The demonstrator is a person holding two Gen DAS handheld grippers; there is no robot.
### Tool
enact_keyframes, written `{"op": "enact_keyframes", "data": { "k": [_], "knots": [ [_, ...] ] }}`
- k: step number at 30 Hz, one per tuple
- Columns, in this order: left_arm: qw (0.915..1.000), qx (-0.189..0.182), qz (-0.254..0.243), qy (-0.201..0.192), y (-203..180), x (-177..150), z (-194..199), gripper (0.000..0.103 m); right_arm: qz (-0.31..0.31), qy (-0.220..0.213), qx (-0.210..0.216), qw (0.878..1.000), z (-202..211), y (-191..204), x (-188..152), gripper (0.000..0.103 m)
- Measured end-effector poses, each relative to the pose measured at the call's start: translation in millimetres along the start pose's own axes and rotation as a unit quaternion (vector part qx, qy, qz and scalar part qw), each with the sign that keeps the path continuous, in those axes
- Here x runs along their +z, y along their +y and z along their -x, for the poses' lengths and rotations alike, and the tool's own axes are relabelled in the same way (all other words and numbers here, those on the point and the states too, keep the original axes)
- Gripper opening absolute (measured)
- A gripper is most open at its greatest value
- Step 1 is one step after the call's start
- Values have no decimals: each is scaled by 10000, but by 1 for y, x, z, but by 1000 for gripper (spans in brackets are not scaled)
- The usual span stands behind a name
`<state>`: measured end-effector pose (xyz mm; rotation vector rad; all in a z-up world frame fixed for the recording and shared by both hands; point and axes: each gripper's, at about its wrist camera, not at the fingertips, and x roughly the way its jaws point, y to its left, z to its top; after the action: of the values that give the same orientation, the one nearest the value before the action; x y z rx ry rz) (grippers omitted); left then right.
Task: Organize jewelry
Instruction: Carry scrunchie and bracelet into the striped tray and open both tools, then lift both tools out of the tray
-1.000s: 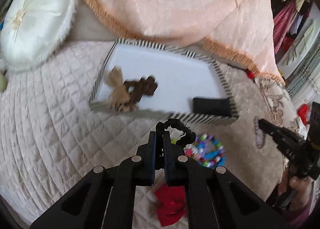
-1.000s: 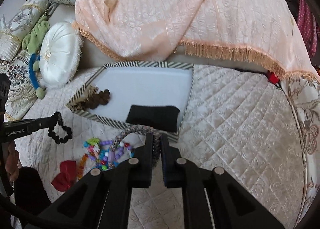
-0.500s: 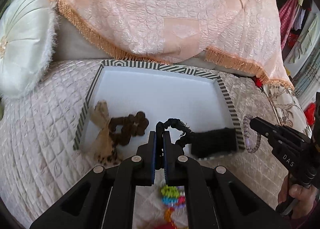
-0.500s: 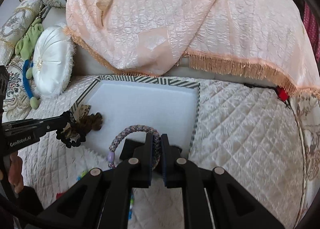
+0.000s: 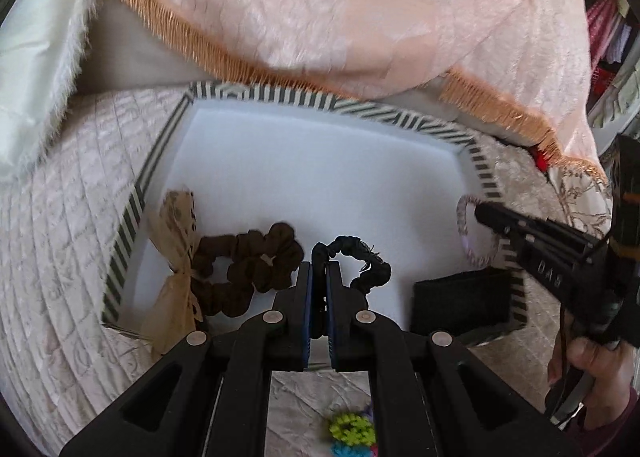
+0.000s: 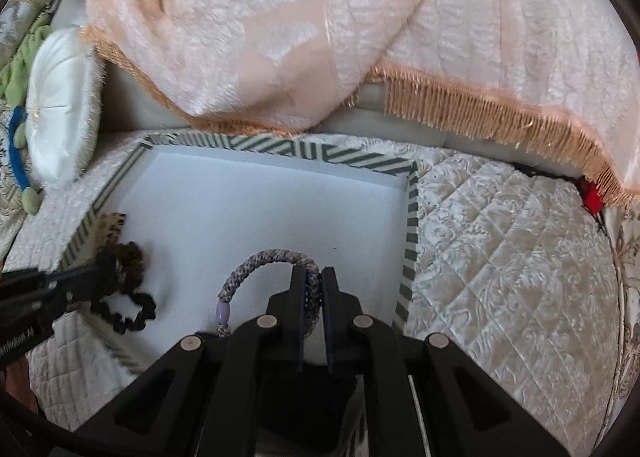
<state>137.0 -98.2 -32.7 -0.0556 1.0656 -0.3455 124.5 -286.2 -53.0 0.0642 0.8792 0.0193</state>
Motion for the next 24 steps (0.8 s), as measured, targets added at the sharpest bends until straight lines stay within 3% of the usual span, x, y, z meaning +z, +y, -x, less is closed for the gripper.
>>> {"op": "enact_keyframes", "data": {
  "k": [7, 9, 11, 13, 18, 24],
  "knots": [
    [9999, 75, 41, 93, 6, -4, -13, 0, -49, 282, -115, 9995, -31, -7, -1, 7],
    [9999, 140, 18, 75, 6, -3, -13, 9, -49, 301, -108, 9995, -34, -7, -2, 9],
    [9999, 154, 32, 47, 6, -4, -12, 24, -40, 335, -113, 9994, -35, -7, -4, 20],
    [9998, 167, 54, 11, 6, -5, -11, 26, -64, 297, -104, 9995, -31, -8, -5, 27],
    [9994, 315, 18, -141, 3, -11, 2, 27, -91, 67, -65, 9999, -7, -8, -10, 30],
    [9988, 409, 51, -265, -3, -19, 20, 27, -113, -174, 42, 9998, 28, 0, -20, 41]
  ]
}}
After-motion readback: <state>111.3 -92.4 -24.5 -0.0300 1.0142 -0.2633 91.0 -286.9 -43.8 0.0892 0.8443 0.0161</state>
